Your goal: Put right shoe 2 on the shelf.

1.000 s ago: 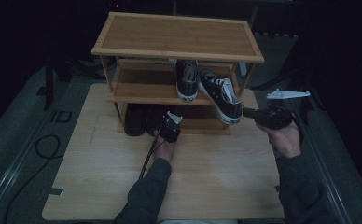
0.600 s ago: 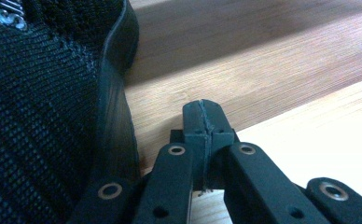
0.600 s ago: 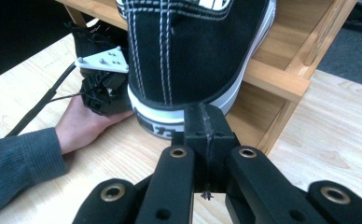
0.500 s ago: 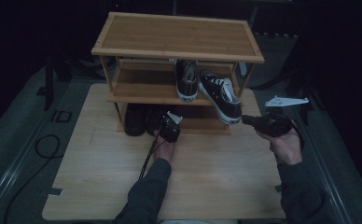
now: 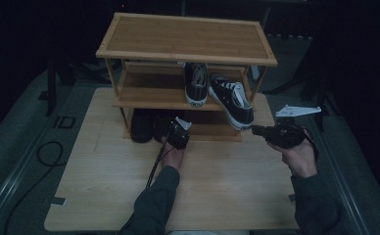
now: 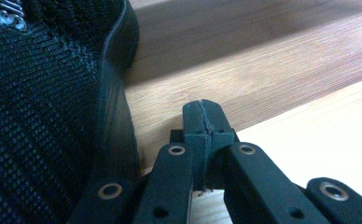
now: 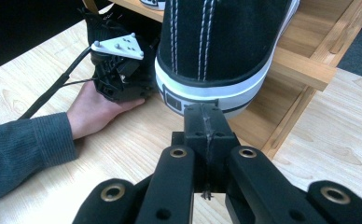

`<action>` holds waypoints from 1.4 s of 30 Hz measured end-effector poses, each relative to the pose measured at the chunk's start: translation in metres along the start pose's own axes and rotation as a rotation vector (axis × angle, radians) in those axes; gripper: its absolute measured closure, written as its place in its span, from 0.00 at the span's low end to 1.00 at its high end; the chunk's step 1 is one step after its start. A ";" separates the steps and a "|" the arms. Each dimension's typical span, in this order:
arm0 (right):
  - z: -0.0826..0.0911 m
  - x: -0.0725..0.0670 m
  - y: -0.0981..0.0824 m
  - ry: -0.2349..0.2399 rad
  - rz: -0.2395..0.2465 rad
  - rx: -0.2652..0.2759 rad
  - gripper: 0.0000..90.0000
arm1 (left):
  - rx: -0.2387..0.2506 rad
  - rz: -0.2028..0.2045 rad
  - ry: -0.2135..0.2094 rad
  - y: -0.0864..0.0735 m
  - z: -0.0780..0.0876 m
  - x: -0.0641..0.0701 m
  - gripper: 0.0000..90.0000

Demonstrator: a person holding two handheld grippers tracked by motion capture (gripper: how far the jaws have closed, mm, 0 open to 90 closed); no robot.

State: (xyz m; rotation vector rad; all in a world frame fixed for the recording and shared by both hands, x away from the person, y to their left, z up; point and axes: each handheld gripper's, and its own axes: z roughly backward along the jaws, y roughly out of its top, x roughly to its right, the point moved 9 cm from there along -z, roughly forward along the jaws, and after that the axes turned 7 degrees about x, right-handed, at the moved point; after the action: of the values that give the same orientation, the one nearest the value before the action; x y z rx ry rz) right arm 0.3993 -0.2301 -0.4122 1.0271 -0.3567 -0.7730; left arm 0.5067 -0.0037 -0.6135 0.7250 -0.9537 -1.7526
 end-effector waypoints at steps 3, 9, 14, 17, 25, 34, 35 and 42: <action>-0.001 -0.003 -0.002 0.004 0.007 -0.007 1.00 | 0.000 0.000 0.000 0.000 0.000 0.000 1.00; -0.003 -0.005 -0.003 0.007 0.014 -0.011 1.00 | 0.001 -0.001 0.000 0.000 0.000 0.000 1.00; -0.006 -0.006 0.000 0.013 0.016 -0.011 1.00 | 0.000 -0.001 0.000 0.000 0.000 0.000 1.00; -0.006 -0.007 0.001 0.010 0.019 -0.013 1.00 | 0.001 0.000 0.000 0.000 0.000 0.000 1.00; -0.011 -0.014 0.003 0.032 0.023 -0.013 1.00 | 0.000 0.000 0.000 0.000 0.000 0.000 1.00; -0.014 -0.019 0.008 0.042 0.033 -0.004 1.00 | -0.003 -0.005 0.000 0.000 0.000 0.000 1.00; -0.014 -0.019 0.008 0.042 0.033 -0.004 1.00 | -0.003 -0.005 0.000 0.000 0.000 0.000 1.00; -0.017 -0.022 0.010 0.054 0.029 0.006 1.00 | -0.001 -0.003 0.001 0.000 0.000 0.000 1.00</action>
State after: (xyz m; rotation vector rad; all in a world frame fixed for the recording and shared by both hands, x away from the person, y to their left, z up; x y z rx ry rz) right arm 0.3990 -0.2006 -0.4101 1.0439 -0.3271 -0.7175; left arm 0.5066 -0.0037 -0.6135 0.7266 -0.9516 -1.7557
